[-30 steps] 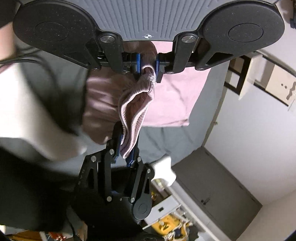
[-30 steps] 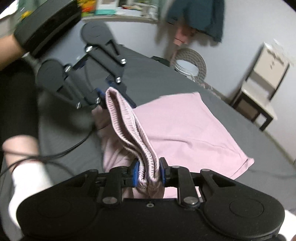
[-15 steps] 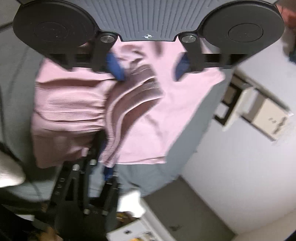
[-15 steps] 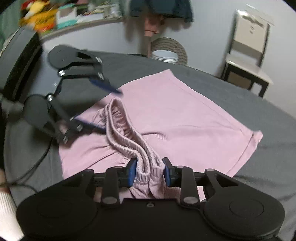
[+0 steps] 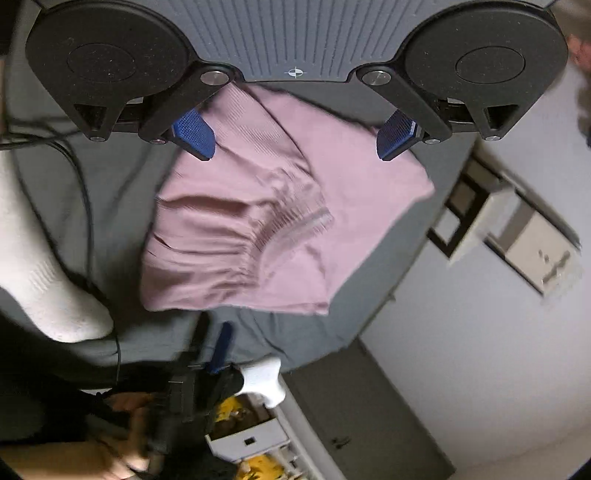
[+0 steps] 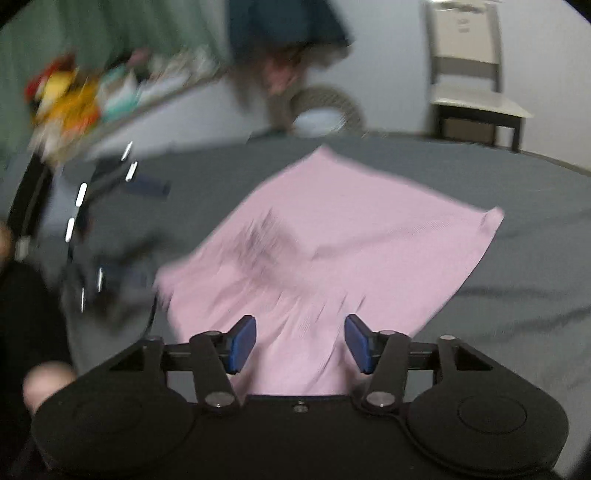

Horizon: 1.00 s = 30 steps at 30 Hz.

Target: Fold clothes

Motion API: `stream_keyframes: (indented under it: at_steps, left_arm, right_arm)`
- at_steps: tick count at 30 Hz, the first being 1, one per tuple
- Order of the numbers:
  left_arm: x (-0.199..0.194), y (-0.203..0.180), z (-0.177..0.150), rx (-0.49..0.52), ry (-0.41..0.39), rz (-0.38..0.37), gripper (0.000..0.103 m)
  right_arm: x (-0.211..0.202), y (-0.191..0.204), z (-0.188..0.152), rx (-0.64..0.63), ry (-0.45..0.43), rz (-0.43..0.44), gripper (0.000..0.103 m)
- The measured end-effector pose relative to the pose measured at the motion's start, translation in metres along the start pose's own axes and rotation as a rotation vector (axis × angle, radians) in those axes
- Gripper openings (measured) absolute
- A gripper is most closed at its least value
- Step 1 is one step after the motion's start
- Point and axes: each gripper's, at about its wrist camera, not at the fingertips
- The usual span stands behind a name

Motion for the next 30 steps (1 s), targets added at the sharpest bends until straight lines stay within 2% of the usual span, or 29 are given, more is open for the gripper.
stream_keyframes:
  at_steps: [3, 5, 6, 7, 10, 15, 17, 19, 20, 21, 23, 26, 28, 30]
  left_arm:
    - [0.003, -0.007, -0.004, -0.023, 0.037, -0.012, 0.094]
    - [0.007, -0.014, -0.005, -0.003, 0.067, -0.022, 0.094]
    - [0.01, -0.016, -0.005, 0.005, 0.078, -0.02, 0.089]
    - [0.013, -0.018, -0.006, 0.012, 0.088, -0.017, 0.079]
    - [0.021, -0.02, -0.012, 0.007, 0.124, -0.023, 0.056]
    - [0.028, -0.024, -0.02, -0.007, 0.14, -0.056, 0.045]
    - [0.03, -0.025, -0.019, -0.007, 0.142, -0.063, 0.039]
    - [0.032, -0.027, -0.018, -0.005, 0.146, -0.066, 0.026]
    - [0.031, -0.027, -0.018, 0.003, 0.151, -0.06, 0.02]
    - [0.029, -0.027, -0.018, 0.012, 0.156, -0.054, 0.008]
    - [0.026, -0.027, -0.017, 0.029, 0.167, -0.04, 0.004]
    - [0.021, -0.027, -0.015, 0.055, 0.183, -0.02, 0.004]
    - [0.012, -0.024, -0.014, 0.087, 0.178, 0.027, 0.003]
    - [0.01, -0.021, -0.014, 0.095, 0.189, 0.038, 0.003]
  right_arm:
    - [0.003, 0.011, -0.02, 0.01, 0.095, -0.01, 0.036]
    - [0.004, 0.015, -0.028, 0.019, 0.134, -0.016, 0.035]
    - [0.003, 0.016, -0.031, 0.022, 0.148, -0.017, 0.035]
    - [0.004, 0.014, -0.031, 0.037, 0.157, -0.006, 0.035]
    - [0.005, 0.01, -0.031, 0.076, 0.184, 0.022, 0.035]
    - [0.005, 0.023, -0.034, 0.026, 0.175, 0.001, 0.034]
    - [0.008, 0.028, -0.033, 0.009, 0.169, -0.011, 0.03]
    - [0.011, 0.032, -0.033, -0.007, 0.163, -0.024, 0.014]
    - [0.011, 0.033, -0.032, -0.014, 0.161, -0.032, 0.012]
    - [0.011, 0.033, -0.032, -0.021, 0.159, -0.038, 0.008]
    - [0.007, 0.033, -0.031, -0.031, 0.165, -0.052, 0.007]
    - [0.002, 0.034, -0.03, -0.064, 0.182, -0.097, 0.007]
    - [-0.001, 0.039, -0.03, -0.122, 0.198, -0.153, 0.006]
    - [0.0, 0.04, -0.031, -0.145, 0.212, -0.169, 0.006]
Point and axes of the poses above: each gripper's, at about its wrist camera, not at the fingertips, and x roughly the way its jaws point, y to its left, z to its top
